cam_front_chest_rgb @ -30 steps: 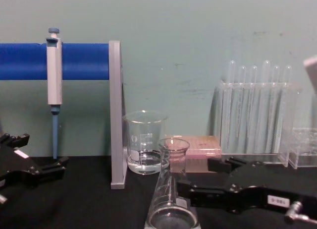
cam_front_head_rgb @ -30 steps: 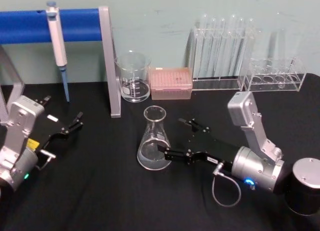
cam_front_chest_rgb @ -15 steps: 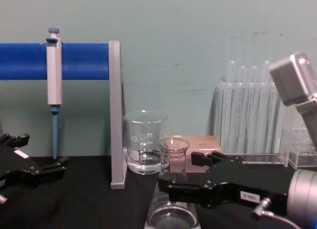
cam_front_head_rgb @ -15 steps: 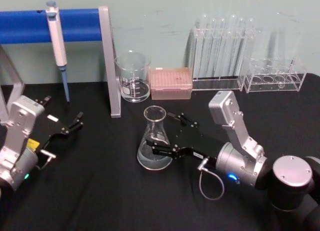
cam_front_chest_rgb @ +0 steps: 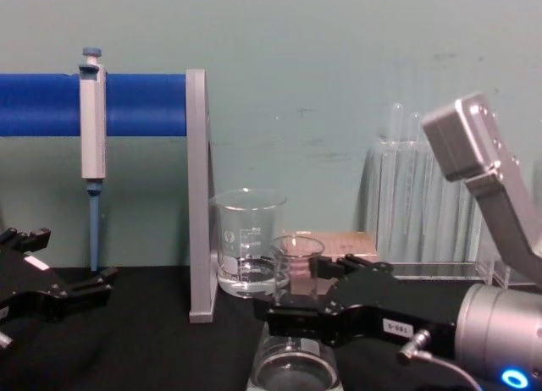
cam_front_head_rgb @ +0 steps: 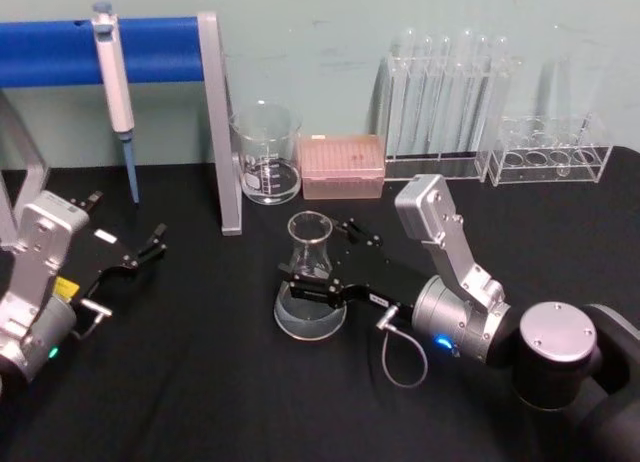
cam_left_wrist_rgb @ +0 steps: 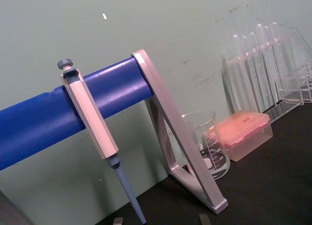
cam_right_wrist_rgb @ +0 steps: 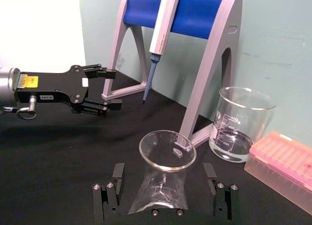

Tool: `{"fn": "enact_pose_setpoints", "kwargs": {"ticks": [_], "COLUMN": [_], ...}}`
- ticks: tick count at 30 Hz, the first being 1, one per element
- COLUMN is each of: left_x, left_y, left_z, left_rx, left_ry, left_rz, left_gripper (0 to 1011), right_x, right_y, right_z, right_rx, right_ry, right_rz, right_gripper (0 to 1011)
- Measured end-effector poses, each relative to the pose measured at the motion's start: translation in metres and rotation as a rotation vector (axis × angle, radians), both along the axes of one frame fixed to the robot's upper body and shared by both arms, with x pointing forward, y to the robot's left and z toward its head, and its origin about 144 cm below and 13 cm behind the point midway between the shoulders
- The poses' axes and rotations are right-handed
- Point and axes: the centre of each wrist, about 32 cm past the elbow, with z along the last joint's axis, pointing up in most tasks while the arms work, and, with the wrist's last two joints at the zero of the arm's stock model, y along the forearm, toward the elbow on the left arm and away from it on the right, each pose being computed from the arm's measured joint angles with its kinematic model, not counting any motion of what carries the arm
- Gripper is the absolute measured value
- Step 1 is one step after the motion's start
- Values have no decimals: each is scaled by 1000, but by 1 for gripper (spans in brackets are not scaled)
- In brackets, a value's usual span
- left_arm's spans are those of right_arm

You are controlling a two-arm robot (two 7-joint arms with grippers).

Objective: Grasp the erlenmeyer flask with one hand, shake it three times, then place it back.

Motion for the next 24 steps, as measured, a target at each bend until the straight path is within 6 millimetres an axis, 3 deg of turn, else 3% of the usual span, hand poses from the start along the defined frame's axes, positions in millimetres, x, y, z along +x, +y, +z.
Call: {"fn": "enact_pose_setpoints", "kwargs": {"ticks": [24], "left_x": [0], "left_y": [0], "left_z": [0], "left_rx": [0], "left_ry": [0], "left_rz": [0], "left_gripper": [1001], "right_x": [14], "right_y": [8], "right_z": [-1], "right_rx": [16], "right_ry": [15], "right_rz": [-2], "right_gripper": [1000]}}
